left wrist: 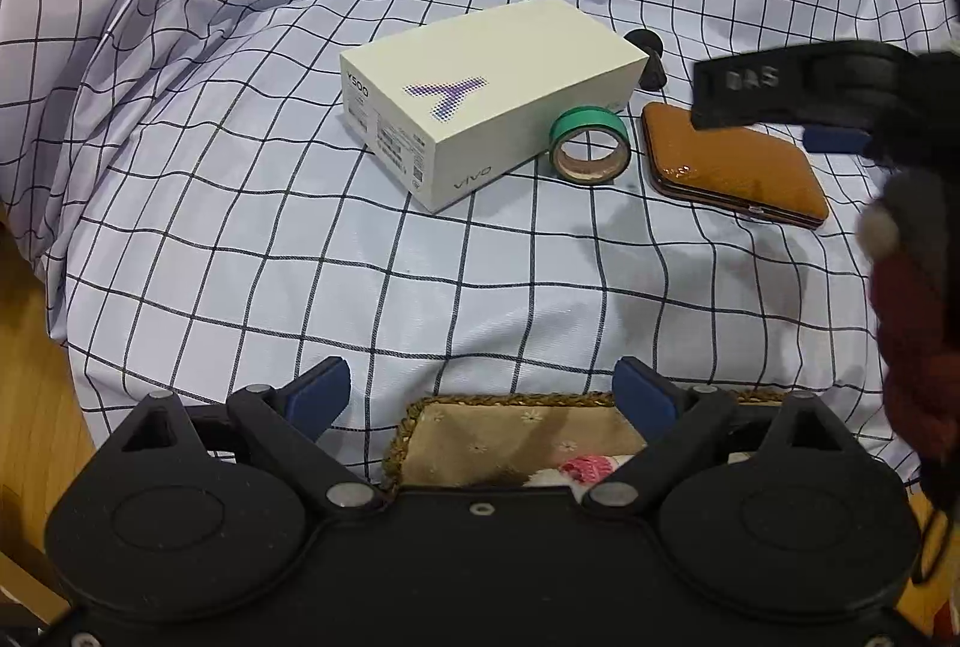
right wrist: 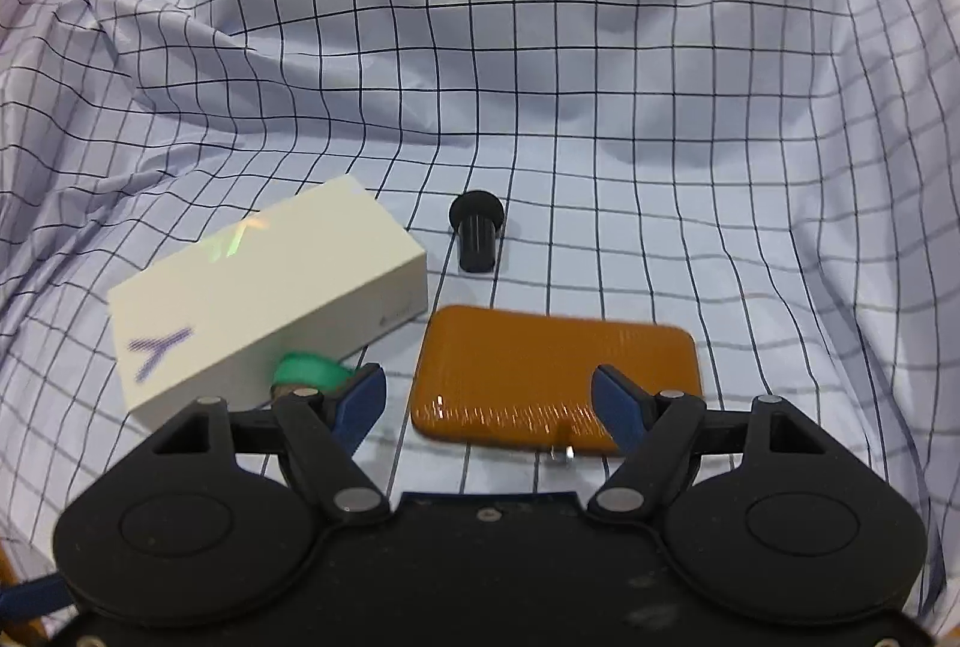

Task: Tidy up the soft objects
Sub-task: 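Withdraw both tools from the basket toward the brown leather case, then close the left tool on the green tape roll while the right tool moves toward the black stopper, then lower the right tool onto the black rubber stopper and close on it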

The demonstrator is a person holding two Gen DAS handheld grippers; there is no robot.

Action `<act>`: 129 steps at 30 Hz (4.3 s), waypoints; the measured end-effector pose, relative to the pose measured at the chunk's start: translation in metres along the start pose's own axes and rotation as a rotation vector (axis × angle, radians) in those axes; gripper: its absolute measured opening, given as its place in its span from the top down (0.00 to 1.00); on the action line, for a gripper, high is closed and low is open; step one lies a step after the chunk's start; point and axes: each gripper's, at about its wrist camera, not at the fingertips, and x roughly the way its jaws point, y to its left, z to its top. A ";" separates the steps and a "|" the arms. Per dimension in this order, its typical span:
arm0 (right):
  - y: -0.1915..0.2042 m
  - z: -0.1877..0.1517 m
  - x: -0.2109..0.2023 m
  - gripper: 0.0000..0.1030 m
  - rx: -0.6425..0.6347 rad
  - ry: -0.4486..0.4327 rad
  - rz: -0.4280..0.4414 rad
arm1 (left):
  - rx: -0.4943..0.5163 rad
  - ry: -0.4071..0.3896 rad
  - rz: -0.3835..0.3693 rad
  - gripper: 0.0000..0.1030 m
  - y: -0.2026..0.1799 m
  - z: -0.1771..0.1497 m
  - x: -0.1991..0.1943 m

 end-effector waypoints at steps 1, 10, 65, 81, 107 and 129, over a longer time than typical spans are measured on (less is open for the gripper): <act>0.002 0.003 0.004 0.27 -0.006 0.001 0.000 | 0.000 -0.001 -0.001 0.12 0.000 0.000 0.000; 0.025 0.009 0.033 0.27 -0.103 0.017 -0.018 | -0.002 0.008 -0.006 0.12 0.004 0.002 0.004; -0.015 0.057 0.105 0.27 -0.063 0.033 -0.024 | 0.021 -0.011 -0.029 0.48 -0.036 0.060 0.074; -0.011 0.067 0.130 0.27 -0.082 0.060 -0.011 | 0.042 -0.013 -0.026 0.48 -0.037 0.059 0.076; -0.044 0.110 0.161 0.28 0.416 0.266 0.103 | 0.025 -0.021 -0.061 0.48 -0.031 0.059 0.075; -0.025 0.125 0.165 0.48 0.382 0.266 -0.016 | 0.015 -0.032 -0.088 0.48 -0.027 0.058 0.073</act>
